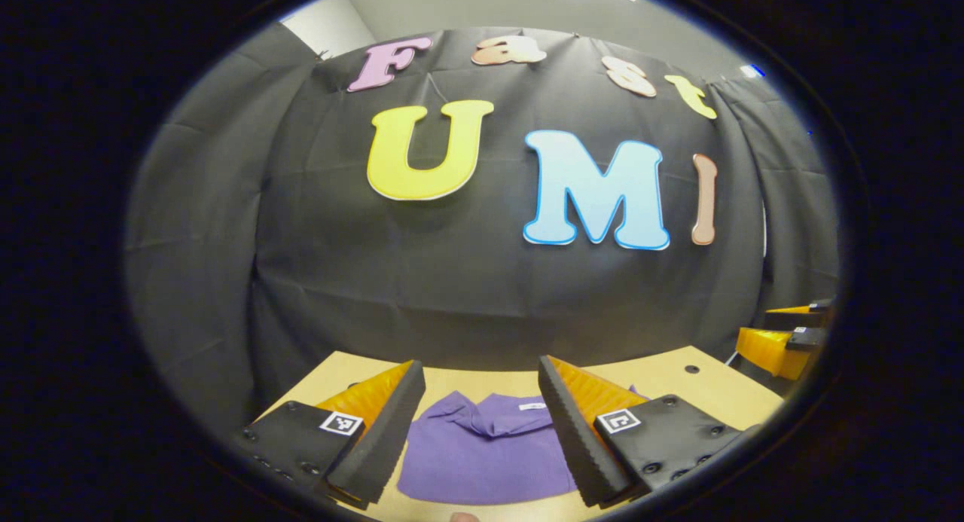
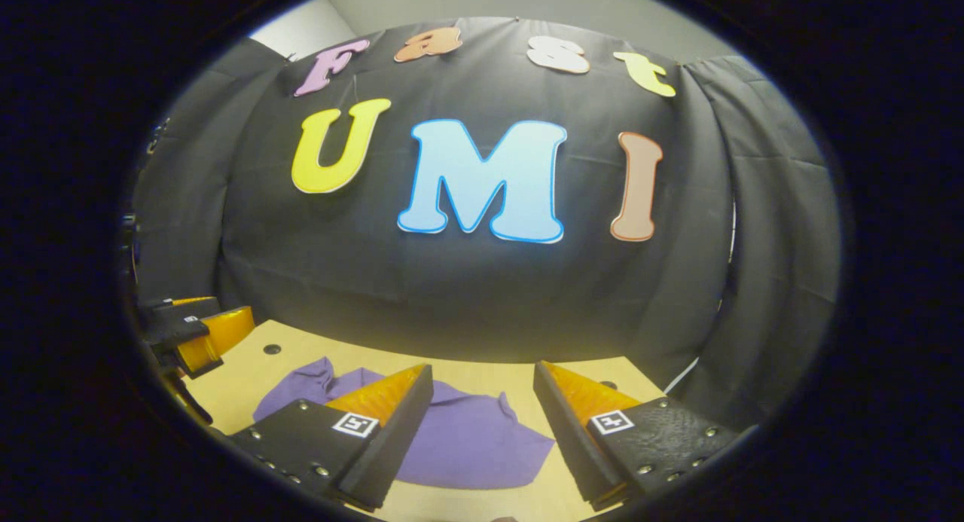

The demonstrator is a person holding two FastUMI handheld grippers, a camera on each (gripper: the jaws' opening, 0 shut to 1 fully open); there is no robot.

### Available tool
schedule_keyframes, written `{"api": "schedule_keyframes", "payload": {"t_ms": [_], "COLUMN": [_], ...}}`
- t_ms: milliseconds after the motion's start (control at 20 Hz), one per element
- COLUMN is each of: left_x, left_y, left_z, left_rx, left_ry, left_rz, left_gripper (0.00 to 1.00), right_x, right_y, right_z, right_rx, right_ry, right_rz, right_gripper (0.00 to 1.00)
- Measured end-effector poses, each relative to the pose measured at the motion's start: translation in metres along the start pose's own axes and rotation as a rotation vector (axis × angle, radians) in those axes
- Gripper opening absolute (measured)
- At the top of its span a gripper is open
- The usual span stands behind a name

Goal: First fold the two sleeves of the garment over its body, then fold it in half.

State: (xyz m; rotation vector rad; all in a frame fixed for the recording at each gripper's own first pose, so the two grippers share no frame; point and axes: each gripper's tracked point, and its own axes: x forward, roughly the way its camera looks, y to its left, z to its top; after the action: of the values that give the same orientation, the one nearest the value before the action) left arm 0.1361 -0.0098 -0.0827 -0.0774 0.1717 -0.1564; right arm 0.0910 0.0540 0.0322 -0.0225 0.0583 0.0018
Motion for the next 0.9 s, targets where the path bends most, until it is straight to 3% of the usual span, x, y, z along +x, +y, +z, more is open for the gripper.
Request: {"api": "schedule_keyframes", "payload": {"t_ms": [200,500,900], "left_x": [-0.033,-0.071,-0.097], "left_y": [-0.010,-0.024,-0.050], "left_z": [0.012,0.016,0.037], "left_rx": [0.025,0.044,0.069], "left_ry": [-0.039,-0.057,-0.109], "left_rz": [-0.039,-0.071,-0.058], "left_gripper": [0.95,0.95,0.94], "right_x": [-0.033,-0.061,-0.084], "right_y": [0.000,0.015,-0.008], "right_z": [0.004,0.009,0.017], "right_rx": [-0.042,0.022,-0.013], "right_ry": [-0.019,-0.032,-0.064], "right_rz": [-0.036,0.015,0.030], "right_gripper": [0.87,0.87,0.87]}}
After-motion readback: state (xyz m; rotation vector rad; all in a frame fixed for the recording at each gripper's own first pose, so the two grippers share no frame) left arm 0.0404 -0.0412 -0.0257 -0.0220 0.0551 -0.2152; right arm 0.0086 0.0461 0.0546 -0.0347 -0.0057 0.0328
